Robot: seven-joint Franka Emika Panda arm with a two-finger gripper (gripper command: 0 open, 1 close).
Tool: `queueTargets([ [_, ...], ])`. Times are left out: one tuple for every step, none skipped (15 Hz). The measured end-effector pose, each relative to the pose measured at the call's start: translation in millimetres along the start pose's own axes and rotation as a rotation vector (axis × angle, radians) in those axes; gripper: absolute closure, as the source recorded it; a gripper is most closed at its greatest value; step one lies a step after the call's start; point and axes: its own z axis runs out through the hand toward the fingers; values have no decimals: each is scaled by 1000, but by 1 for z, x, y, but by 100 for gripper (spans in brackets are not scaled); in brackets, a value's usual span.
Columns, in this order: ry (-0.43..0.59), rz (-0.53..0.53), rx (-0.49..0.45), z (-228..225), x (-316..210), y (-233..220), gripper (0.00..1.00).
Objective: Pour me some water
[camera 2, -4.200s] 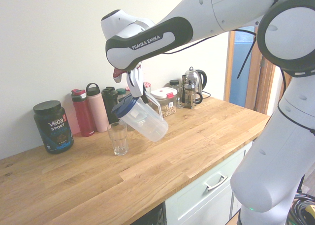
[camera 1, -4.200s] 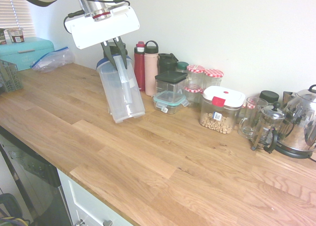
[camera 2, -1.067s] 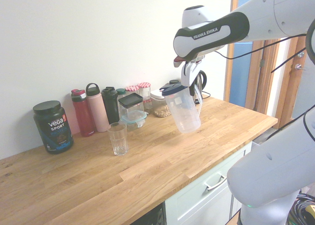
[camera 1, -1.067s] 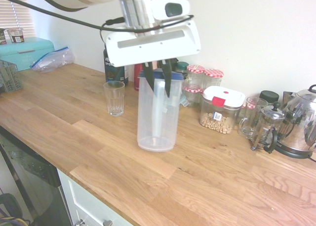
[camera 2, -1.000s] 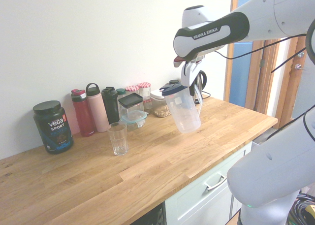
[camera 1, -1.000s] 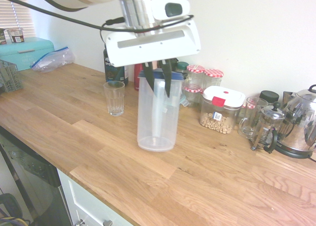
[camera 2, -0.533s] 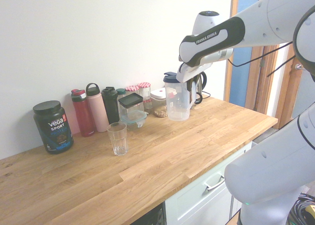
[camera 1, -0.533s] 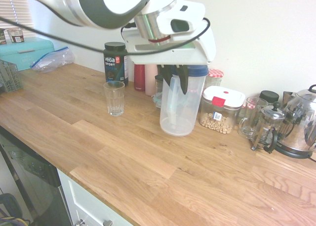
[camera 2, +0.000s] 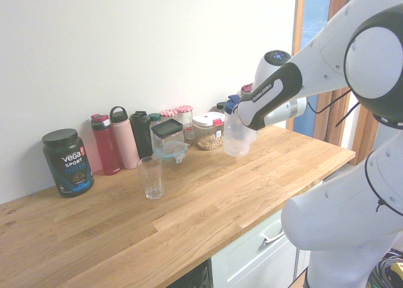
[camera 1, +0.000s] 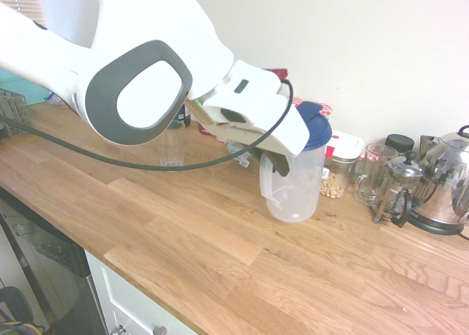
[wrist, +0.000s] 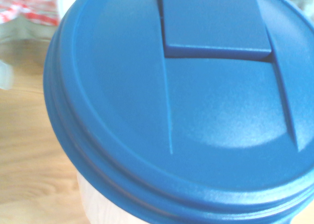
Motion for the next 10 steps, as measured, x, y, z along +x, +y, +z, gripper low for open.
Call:
queueTargets([
  [-9, -6, -6, 2, -4, -3, 100],
  [-16, -10, -11, 3, -7, -6, 100],
  [-22, -13, -15, 4, -10, -9, 100],
  [-30, -14, -21, 6, -14, -12, 100],
  [-44, -17, -31, 9, -18, -13, 100],
  [-56, -20, -37, 13, -22, -15, 100],
  [-64, -20, -41, 16, -24, -16, 100],
  [-66, -19, -43, 17, -23, -17, 100],
  [-69, -18, -46, 17, -22, -18, 0],
  [-75, -18, -52, 17, -21, -18, 0],
])
